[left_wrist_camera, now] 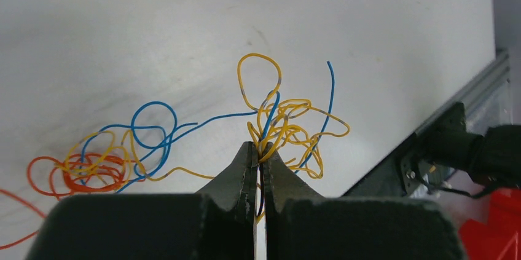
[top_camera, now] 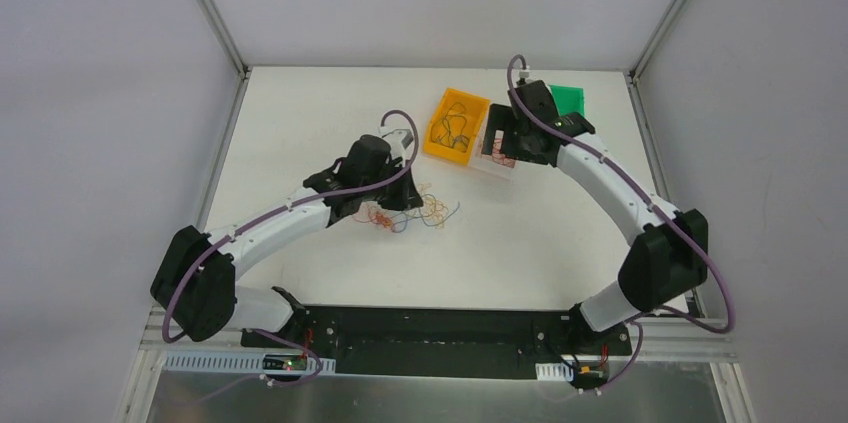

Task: Untangle the cables

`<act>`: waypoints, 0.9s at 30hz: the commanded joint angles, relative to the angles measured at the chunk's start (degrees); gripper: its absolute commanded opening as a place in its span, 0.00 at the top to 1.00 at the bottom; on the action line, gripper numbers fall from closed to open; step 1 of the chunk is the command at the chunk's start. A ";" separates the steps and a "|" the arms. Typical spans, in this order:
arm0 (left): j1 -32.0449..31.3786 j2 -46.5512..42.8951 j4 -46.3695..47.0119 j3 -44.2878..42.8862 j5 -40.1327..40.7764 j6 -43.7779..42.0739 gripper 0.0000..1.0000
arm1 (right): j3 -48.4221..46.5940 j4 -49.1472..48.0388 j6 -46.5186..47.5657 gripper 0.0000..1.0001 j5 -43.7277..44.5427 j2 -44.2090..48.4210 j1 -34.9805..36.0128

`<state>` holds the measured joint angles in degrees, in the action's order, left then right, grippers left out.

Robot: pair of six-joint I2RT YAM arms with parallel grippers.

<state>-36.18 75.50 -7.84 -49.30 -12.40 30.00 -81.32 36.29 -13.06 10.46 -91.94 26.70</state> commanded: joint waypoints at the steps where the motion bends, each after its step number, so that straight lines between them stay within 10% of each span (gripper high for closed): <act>1: -3.48 0.98 9.89 -2.20 -10.39 -1.93 0.99 | 8.05 -4.87 -0.71 0.06 -1.68 8.61 -0.30; 5: -3.44 2.83 10.26 -2.62 -10.04 -0.78 0.48 | 13.28 -6.70 -1.33 0.06 -3.99 11.94 0.03; 9: -3.27 2.51 7.37 -2.78 -6.82 -0.67 0.26 | 17.19 -8.30 -1.69 0.06 -7.37 13.69 1.22; 27: -3.36 4.94 -7.72 -7.10 5.14 -8.38 0.27 | 28.29 -12.54 -4.26 0.38 -14.84 17.17 8.10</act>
<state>-39.31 79.18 -14.22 -52.88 -8.43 25.45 -53.89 26.76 -16.08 -2.35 -77.38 34.61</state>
